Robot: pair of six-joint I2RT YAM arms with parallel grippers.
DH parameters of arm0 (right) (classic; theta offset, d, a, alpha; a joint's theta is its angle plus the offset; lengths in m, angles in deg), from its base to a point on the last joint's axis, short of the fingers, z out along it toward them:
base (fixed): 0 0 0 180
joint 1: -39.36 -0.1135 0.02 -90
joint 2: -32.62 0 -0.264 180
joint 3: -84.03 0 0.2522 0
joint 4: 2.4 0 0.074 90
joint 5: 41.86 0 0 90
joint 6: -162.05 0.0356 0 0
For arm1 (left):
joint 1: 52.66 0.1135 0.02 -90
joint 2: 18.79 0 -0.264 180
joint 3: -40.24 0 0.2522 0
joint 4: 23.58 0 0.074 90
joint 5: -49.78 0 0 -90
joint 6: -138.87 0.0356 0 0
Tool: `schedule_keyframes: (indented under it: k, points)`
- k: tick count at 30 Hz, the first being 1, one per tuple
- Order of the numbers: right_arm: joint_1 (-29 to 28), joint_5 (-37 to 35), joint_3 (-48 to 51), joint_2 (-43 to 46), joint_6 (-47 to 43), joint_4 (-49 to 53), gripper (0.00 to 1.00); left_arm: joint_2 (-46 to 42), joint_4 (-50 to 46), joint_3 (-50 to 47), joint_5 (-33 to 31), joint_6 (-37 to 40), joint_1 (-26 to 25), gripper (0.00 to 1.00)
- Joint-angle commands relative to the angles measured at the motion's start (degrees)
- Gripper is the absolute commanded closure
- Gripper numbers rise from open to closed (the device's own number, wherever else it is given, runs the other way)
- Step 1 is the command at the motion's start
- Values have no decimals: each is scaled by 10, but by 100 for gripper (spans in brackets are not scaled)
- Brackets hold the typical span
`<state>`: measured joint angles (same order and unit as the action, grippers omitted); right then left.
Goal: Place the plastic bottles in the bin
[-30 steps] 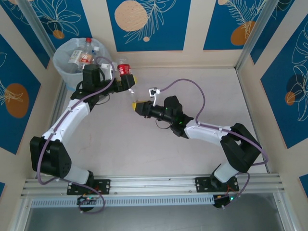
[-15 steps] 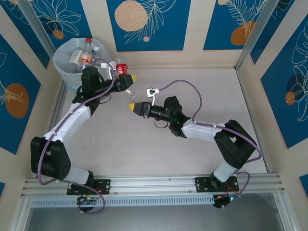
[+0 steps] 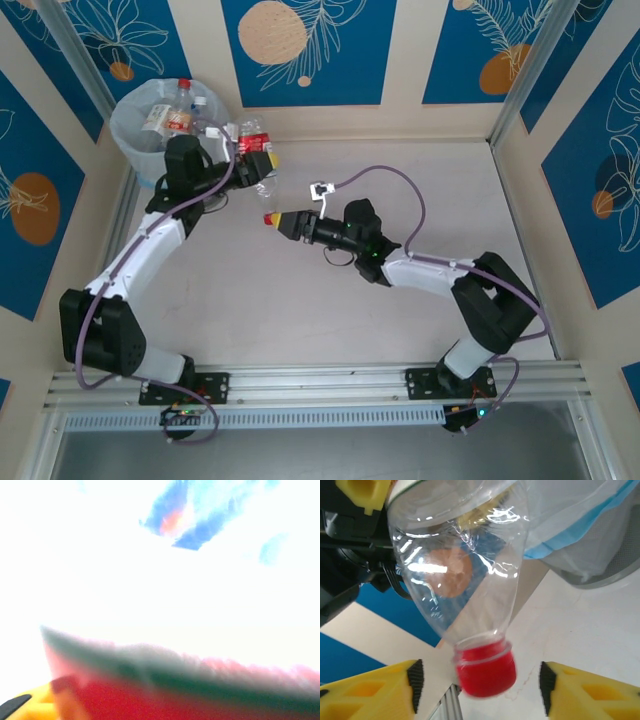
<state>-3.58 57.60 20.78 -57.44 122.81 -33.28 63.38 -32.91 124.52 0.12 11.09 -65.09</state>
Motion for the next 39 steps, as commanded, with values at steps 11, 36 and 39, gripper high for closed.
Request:
schedule_keyframes:
  k: [11,36,39]
  points:
    - [13,-131,46,136,-107,132,14,6,-120,138,-25,59,59,60]
    - [15,-149,59,172,-129,176,15,166,-328,492,-179,164,233,62]
    - [14,-150,63,175,-127,177,15,203,-352,559,-194,186,242,62]
